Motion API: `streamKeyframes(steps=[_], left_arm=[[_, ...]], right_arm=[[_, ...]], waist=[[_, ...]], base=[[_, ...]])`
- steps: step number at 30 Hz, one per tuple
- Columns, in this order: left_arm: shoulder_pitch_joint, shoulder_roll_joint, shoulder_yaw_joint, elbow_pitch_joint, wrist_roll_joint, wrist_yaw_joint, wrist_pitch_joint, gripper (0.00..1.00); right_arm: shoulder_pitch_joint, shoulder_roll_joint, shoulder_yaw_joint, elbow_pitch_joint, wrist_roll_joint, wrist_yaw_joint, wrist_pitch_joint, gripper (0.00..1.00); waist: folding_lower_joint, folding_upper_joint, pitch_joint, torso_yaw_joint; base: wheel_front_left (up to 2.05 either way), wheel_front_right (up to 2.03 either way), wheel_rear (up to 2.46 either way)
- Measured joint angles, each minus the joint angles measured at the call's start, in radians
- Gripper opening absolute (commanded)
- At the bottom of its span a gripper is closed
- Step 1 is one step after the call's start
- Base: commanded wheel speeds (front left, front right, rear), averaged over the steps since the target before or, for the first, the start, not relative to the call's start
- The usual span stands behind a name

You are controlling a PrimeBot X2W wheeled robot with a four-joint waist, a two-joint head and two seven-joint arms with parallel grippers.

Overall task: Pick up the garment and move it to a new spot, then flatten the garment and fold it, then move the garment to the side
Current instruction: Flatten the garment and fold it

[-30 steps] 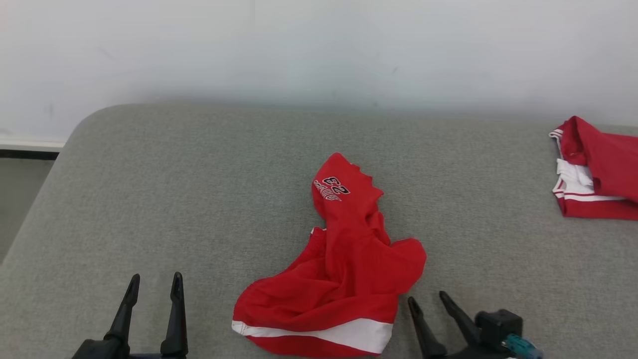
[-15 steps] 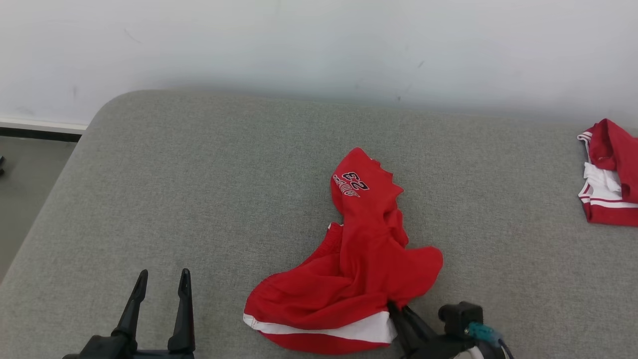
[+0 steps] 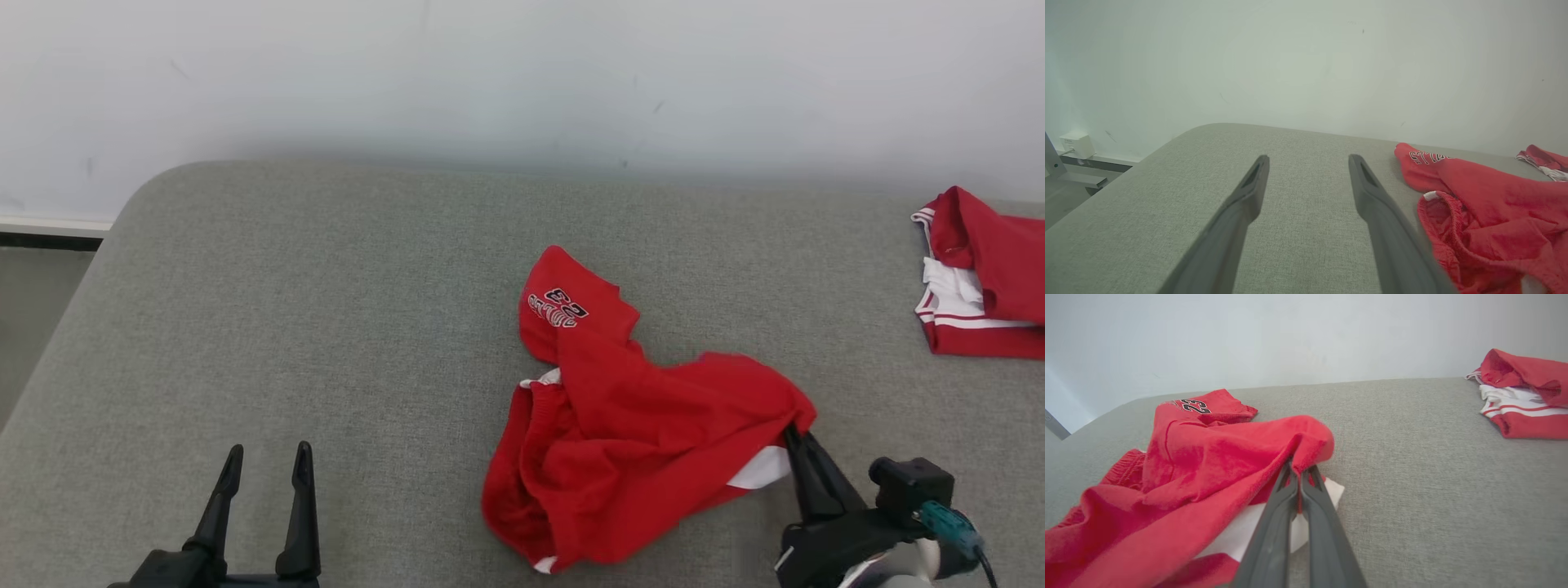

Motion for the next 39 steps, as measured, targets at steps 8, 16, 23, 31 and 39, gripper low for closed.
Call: streamKeyframes(steps=[8,16,23,31,39], left_arm=[[0.001,-0.007,-0.028,0.012,-0.007,0.000,0.000,1.00],[-0.005,-0.007,-0.058,0.027,-0.014,0.000,0.000,1.00],[-0.018,-0.007,-0.075,0.039,-0.019,0.000,0.000,1.00],[-0.016,-0.007,-0.070,0.047,-0.023,0.000,0.000,1.00],[-0.012,-0.005,-0.058,0.042,-0.023,0.000,0.000,1.00]], right_arm=[[0.014,0.007,-0.005,-0.050,-0.067,0.000,0.016,0.00],[-0.127,0.074,0.108,0.069,-0.100,0.000,0.047,0.00],[-0.215,0.103,0.205,0.237,-0.075,0.000,0.031,0.00],[-0.247,0.111,0.238,0.305,-0.028,0.000,0.002,1.00],[-0.143,0.033,0.141,0.024,-0.015,0.000,0.000,1.00]], waist=[[0.0000,0.0000,-0.012,0.008],[0.0000,0.0000,-0.011,0.047],[0.0000,0.0000,-0.007,0.073],[0.0000,0.0000,-0.019,0.063],[0.0000,0.0000,-0.027,0.015]], base=[[0.00,0.00,0.00],[0.00,0.00,0.00],[0.00,0.00,0.00],[0.00,0.00,0.00],[0.00,0.00,0.00]])
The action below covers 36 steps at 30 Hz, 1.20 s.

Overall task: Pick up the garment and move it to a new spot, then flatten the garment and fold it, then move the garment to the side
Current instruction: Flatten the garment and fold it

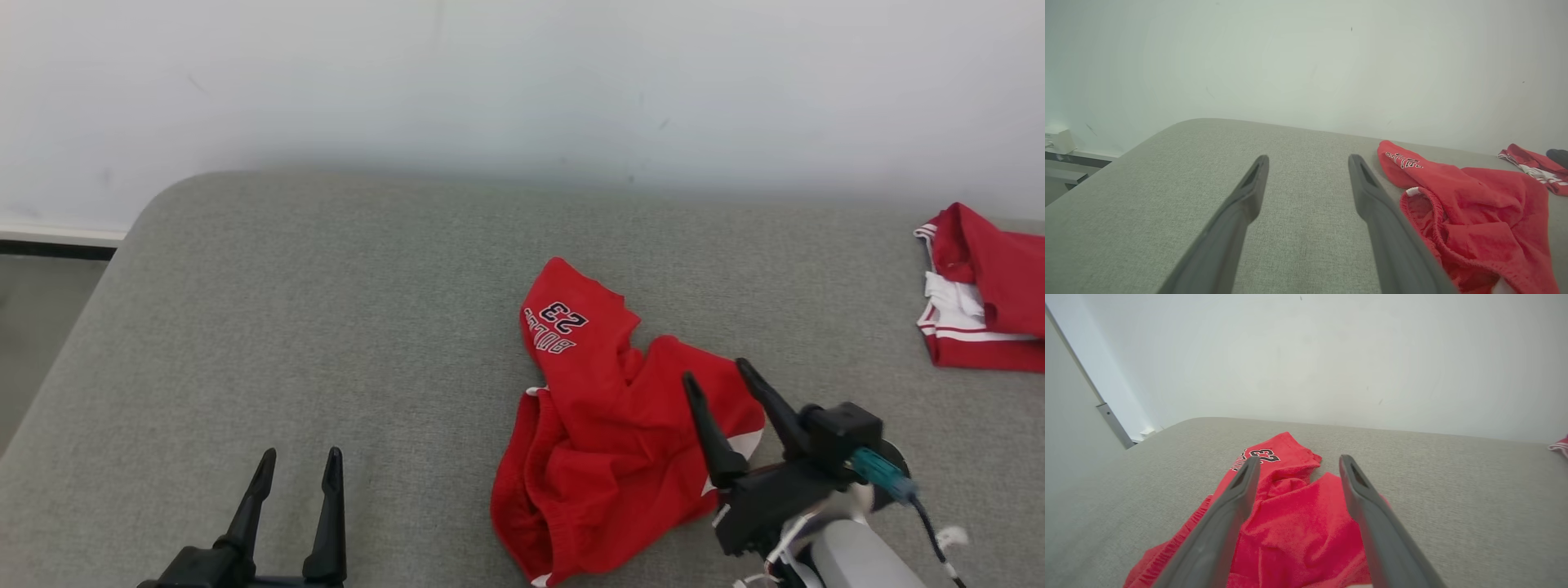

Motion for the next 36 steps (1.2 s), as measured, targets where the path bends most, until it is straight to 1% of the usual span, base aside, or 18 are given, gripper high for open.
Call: streamKeyframes(steps=[6,12,17,23,28,30,32,36], left_arm=[[0.009,0.004,0.016,-0.008,0.000,0.000,0.000,1.00],[0.015,0.008,0.030,-0.017,0.002,0.000,0.000,1.00],[0.025,0.008,0.034,-0.023,0.006,0.000,0.000,1.00],[0.030,0.011,0.042,-0.028,0.008,0.000,0.000,1.00],[0.035,0.017,0.040,-0.033,0.014,0.000,0.000,1.00],[0.035,0.029,0.017,-0.033,0.019,0.000,0.000,1.00],[0.034,0.041,-0.031,-0.032,0.027,0.000,0.000,1.00],[0.033,0.088,-0.190,-0.009,0.034,0.000,0.000,1.00]], right_arm=[[0.119,-0.035,-0.106,-0.160,-0.027,0.000,0.000,1.00],[0.218,-0.034,-0.221,-0.286,-0.053,0.000,0.000,1.00],[0.300,-0.011,-0.314,-0.369,-0.070,0.000,0.000,1.00],[0.376,0.011,-0.367,-0.426,-0.077,0.000,0.000,1.00],[0.396,0.025,-0.373,-0.444,-0.084,0.000,0.000,1.00],[0.396,0.028,-0.371,-0.444,-0.084,0.000,0.000,1.00],[0.396,0.029,-0.370,-0.444,-0.084,0.000,0.000,1.00],[0.396,0.030,-0.366,-0.439,-0.084,0.000,0.000,1.00]], waist=[[0.0000,0.0000,-0.005,-0.038],[0.0000,0.0000,-0.009,-0.075],[0.0000,0.0000,-0.014,-0.098],[-0.0001,0.0000,-0.021,-0.116],[-0.0001,0.0000,-0.024,-0.127],[-0.0001,0.0000,-0.024,-0.130],[0.0000,0.0000,-0.025,-0.132],[-0.0001,0.0000,-0.025,-0.132]], base=[[0.00,0.00,0.00],[0.00,0.00,0.00],[0.00,0.00,0.00],[0.00,0.00,0.00],[0.00,0.00,0.00],[0.00,0.00,0.00],[0.00,0.00,0.00],[0.00,0.00,0.00]])
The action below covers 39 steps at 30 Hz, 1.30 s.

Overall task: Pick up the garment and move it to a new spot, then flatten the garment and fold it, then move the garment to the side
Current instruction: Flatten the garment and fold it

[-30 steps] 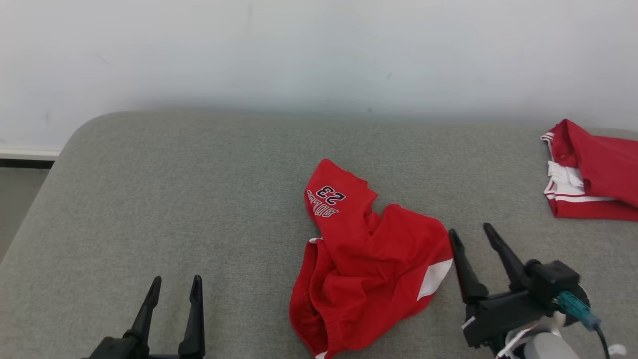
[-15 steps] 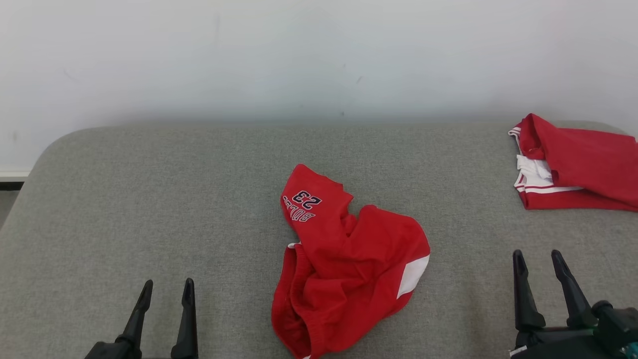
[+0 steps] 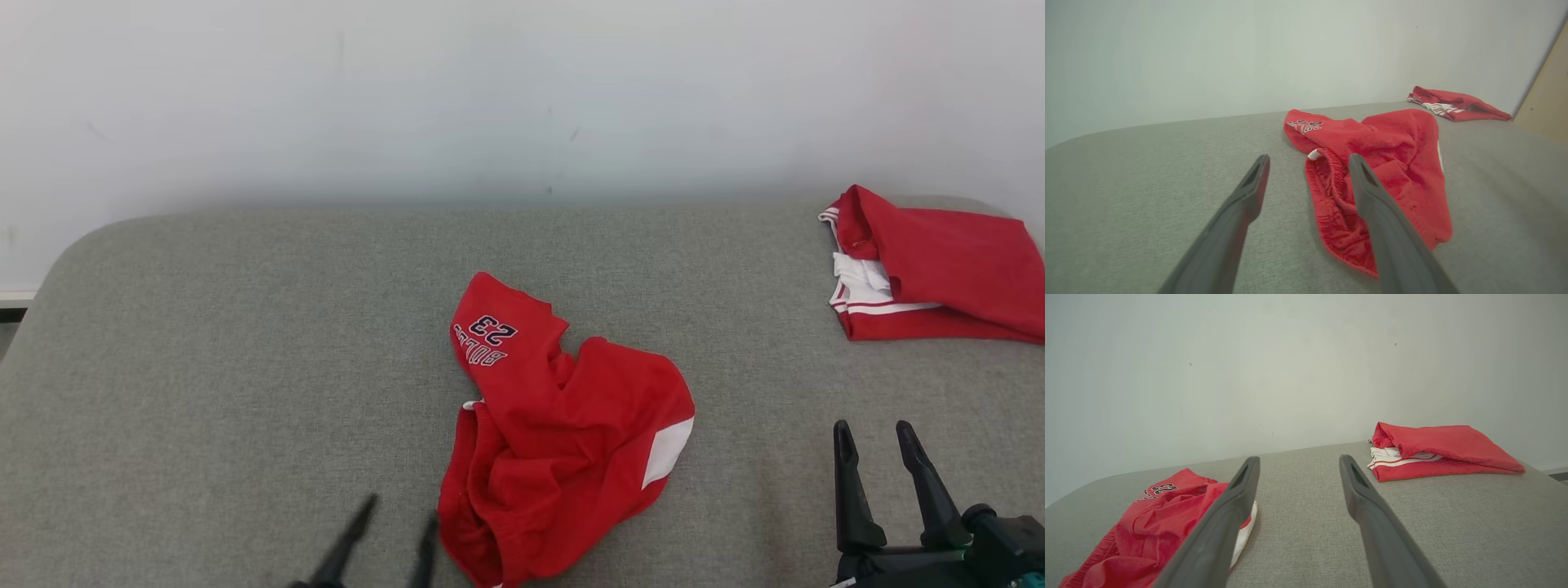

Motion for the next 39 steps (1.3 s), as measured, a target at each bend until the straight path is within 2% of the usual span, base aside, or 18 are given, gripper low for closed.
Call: streamKeyframes(steps=[2,8,12,19,20,22,25,31,39], left_arm=[[-0.001,0.022,-0.091,0.019,-0.014,0.000,0.000,1.00],[-0.015,0.040,-0.258,0.078,-0.059,0.000,0.000,1.00],[-0.041,0.033,-0.311,0.134,-0.098,0.000,0.000,1.00],[-0.097,0.016,-0.336,0.237,-0.140,0.000,0.000,1.00],[-0.107,0.012,-0.338,0.239,-0.150,0.000,0.000,0.42],[-0.133,0.009,-0.327,0.237,-0.161,0.000,0.000,0.00],[-0.153,0.020,-0.308,0.236,-0.170,0.000,0.000,0.00],[-0.176,0.057,-0.200,0.215,-0.182,0.000,0.000,0.00],[-0.184,0.141,-0.062,0.204,-0.186,0.000,0.000,0.00]], right_arm=[[-0.001,0.000,0.004,0.004,0.001,0.000,0.000,1.00],[-0.010,-0.003,0.015,0.009,0.007,0.000,0.000,1.00],[-0.016,-0.005,0.024,0.015,0.009,0.000,0.000,1.00],[-0.028,-0.012,0.027,0.019,0.011,0.000,0.000,1.00],[-0.028,-0.013,0.026,0.018,0.012,0.000,0.000,1.00],[-0.028,-0.014,0.018,0.015,0.012,0.000,0.000,1.00],[-0.028,-0.011,0.014,0.016,0.012,0.000,0.000,1.00],[-0.030,0.002,0.018,0.021,0.009,0.000,0.000,1.00],[-0.047,0.001,0.027,0.036,0.009,0.000,0.000,1.00]], waist=[[0.0000,-0.0001,0.001,-0.001],[0.0000,0.0000,0.009,-0.015],[0.0000,0.0000,0.017,-0.033],[0.0000,0.0000,0.031,-0.069],[0.0000,0.0000,0.033,-0.072],[0.0000,0.0000,0.042,-0.074],[0.0001,0.0000,0.047,-0.066],[0.0000,0.0000,0.051,-0.043],[0.0001,0.0000,0.060,-0.022]], base=[[0.00,0.00,0.00],[0.00,0.00,0.00],[0.00,0.00,0.00],[0.00,0.00,0.00],[0.00,0.00,0.00],[0.00,0.00,0.00],[0.00,0.00,0.00],[0.00,0.00,0.00],[0.00,0.00,0.00]])
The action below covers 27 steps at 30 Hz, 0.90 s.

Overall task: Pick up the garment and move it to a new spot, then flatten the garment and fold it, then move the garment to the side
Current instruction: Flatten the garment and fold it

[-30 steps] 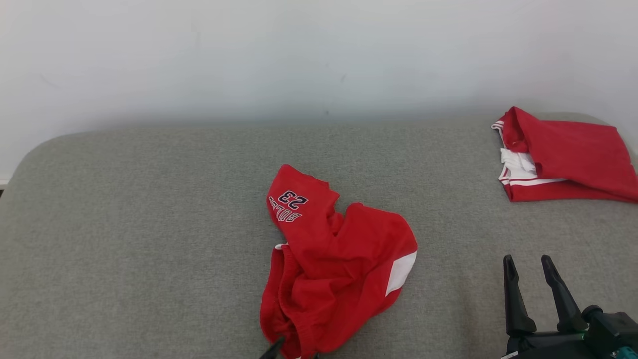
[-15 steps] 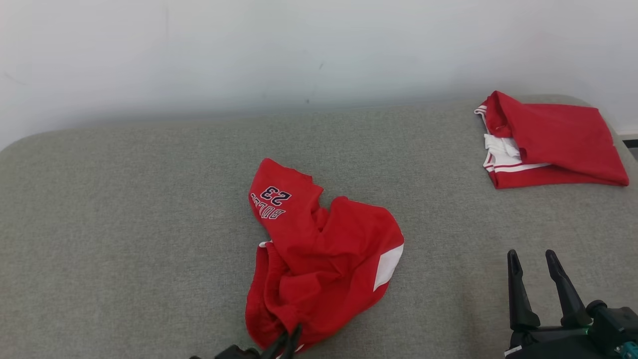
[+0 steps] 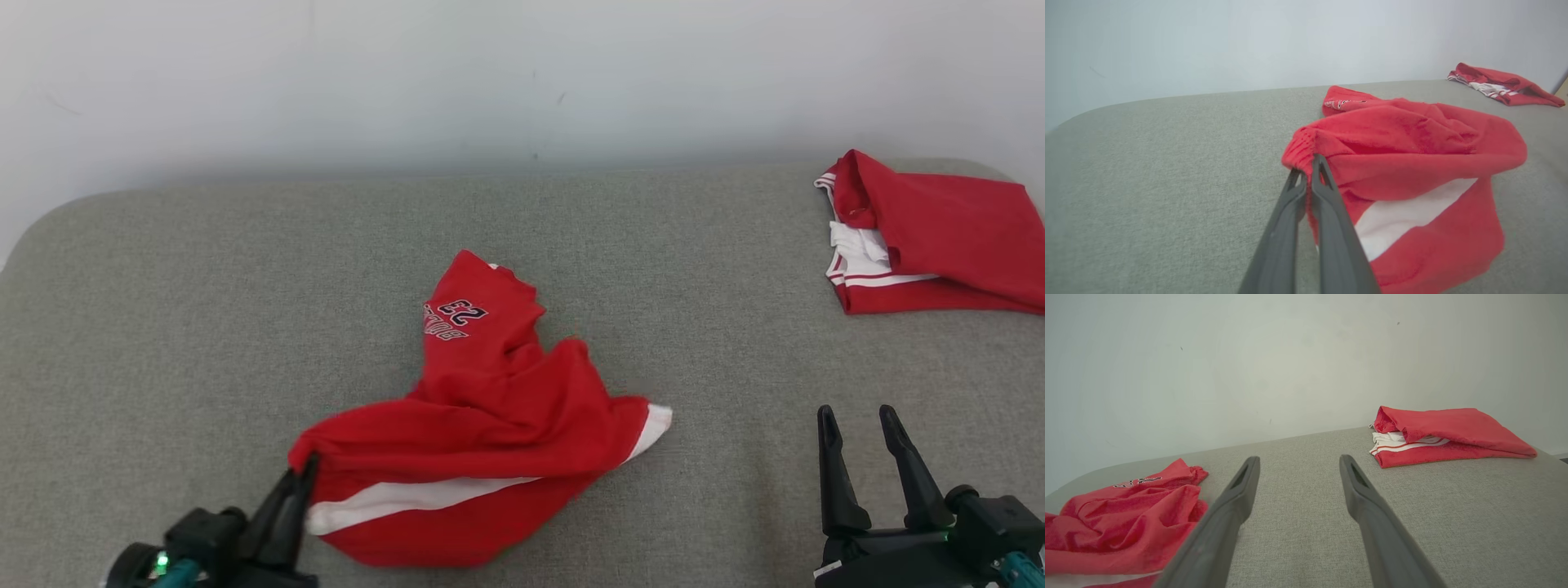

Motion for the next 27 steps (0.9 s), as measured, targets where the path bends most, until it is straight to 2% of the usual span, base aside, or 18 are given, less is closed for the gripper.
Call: streamKeyframes(steps=[3,6,7,8,9,17,27], left_arm=[[0.001,0.040,0.037,0.020,-0.002,0.000,0.000,0.00],[0.008,0.043,0.058,0.029,-0.002,0.000,0.000,0.00],[0.015,0.040,0.059,0.035,-0.002,0.000,0.000,0.06],[0.021,0.036,0.056,0.040,-0.001,0.000,0.000,0.40],[0.026,0.029,0.057,0.041,0.001,0.000,0.000,1.00],[0.059,-0.035,0.130,0.003,0.024,0.000,0.000,1.00],[0.151,-0.118,0.267,-0.164,0.101,0.013,0.000,1.00]], right_arm=[[-0.003,0.000,0.006,0.009,0.000,0.000,0.000,1.00],[-0.003,-0.002,0.001,0.019,0.003,0.000,0.000,1.00],[-0.003,-0.003,0.000,0.021,0.003,0.000,0.000,1.00],[-0.003,-0.003,-0.001,0.022,0.004,0.000,0.000,1.00],[-0.003,-0.003,-0.002,0.023,0.005,0.000,0.000,1.00],[-0.002,-0.004,-0.012,0.032,0.006,0.000,0.000,1.00],[0.016,-0.007,-0.016,0.024,0.005,0.000,0.000,1.00]], waist=[[-0.0001,0.0000,0.006,-0.003],[0.0000,0.0000,0.011,-0.007],[0.0000,0.0000,0.012,-0.008],[0.0000,0.0000,0.014,-0.009],[0.0000,0.0000,0.015,-0.010],[0.0000,0.0000,-0.001,0.000],[-0.0001,0.0000,-0.041,0.028]], base=[[0.00,0.00,0.00],[0.00,0.00,0.00],[0.00,0.00,0.00],[0.00,0.00,0.00],[0.00,0.00,0.00],[0.00,0.00,0.00],[0.00,0.00,0.00]])
